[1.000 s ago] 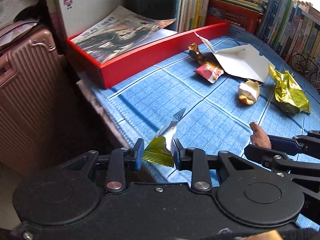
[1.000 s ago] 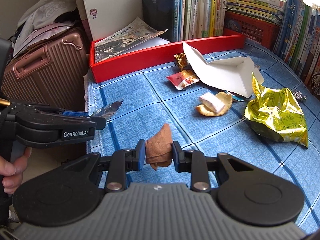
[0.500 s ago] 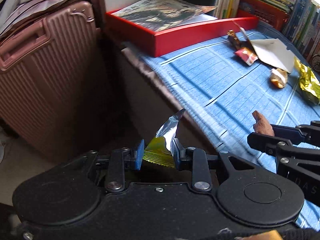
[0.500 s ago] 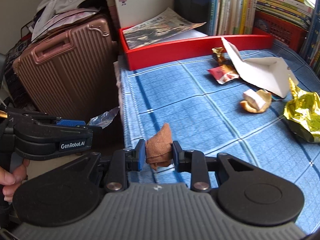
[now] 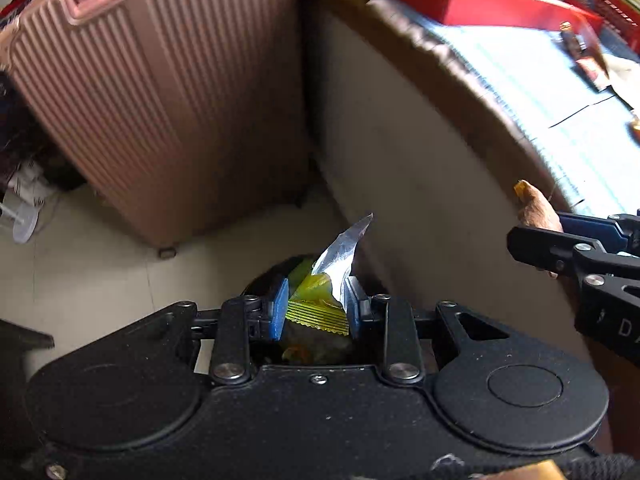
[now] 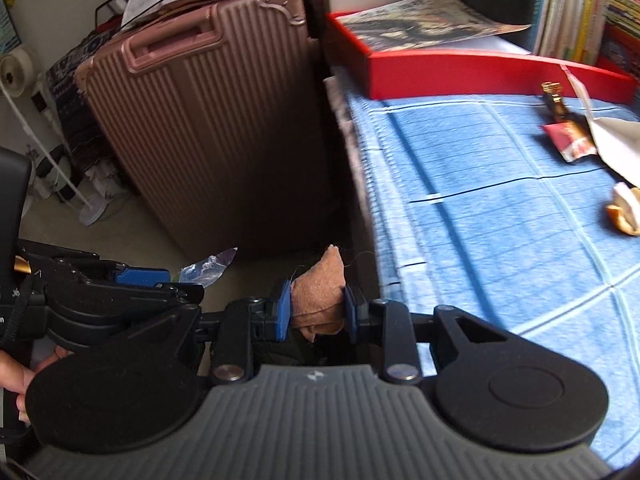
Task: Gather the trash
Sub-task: 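Carry the brown scrap and foil wrapper with both tools down over the bin, then open the left tool over the bin while the right tool releases the brown scrap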
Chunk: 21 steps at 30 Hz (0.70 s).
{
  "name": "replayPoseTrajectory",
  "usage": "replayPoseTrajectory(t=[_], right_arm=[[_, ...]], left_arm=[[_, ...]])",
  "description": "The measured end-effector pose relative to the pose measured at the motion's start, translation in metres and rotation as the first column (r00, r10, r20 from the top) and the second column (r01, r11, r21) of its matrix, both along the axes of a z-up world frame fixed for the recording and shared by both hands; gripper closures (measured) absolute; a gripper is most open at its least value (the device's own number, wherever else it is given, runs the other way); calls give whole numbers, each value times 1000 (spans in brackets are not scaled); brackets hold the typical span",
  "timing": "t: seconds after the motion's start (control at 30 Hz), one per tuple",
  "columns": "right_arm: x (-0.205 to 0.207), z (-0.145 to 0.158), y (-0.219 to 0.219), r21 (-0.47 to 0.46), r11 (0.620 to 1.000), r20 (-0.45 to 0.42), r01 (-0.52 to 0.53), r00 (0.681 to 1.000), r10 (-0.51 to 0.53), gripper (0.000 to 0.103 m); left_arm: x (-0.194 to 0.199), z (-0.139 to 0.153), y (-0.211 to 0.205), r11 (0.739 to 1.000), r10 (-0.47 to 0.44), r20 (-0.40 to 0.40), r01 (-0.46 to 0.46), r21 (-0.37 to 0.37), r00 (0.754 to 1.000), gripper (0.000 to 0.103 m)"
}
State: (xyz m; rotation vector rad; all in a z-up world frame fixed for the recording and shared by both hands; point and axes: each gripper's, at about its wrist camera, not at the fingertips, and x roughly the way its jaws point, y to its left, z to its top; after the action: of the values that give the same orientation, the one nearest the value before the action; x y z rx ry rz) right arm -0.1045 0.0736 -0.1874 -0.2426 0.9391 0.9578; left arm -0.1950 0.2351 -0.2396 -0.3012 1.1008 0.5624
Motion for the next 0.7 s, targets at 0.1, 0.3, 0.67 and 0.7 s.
replayPoseTrajectory(t=[0.1,0.3,0.67,0.7], right_arm=[[-4,-10,14,-13,999,-20,-32,999,32,70],[-10,-29,40,-41,996,-40,-85,996,83,70],[-15,-51,61,-87,990,-72,-109,992,103,70],[-15,-53,62,-89,990,-75,-108,992,102,70]], left_arm=[[-6,-10,6,1000,13,-25,-13,-8,1000,75],[-16,-27,18,999,26,-67,-28,-26,997,75],[-10,-51,32,997,39,-116,-46,-60,992,74],[-8,-52,33,997,41,-118,-48,-64,992,73]])
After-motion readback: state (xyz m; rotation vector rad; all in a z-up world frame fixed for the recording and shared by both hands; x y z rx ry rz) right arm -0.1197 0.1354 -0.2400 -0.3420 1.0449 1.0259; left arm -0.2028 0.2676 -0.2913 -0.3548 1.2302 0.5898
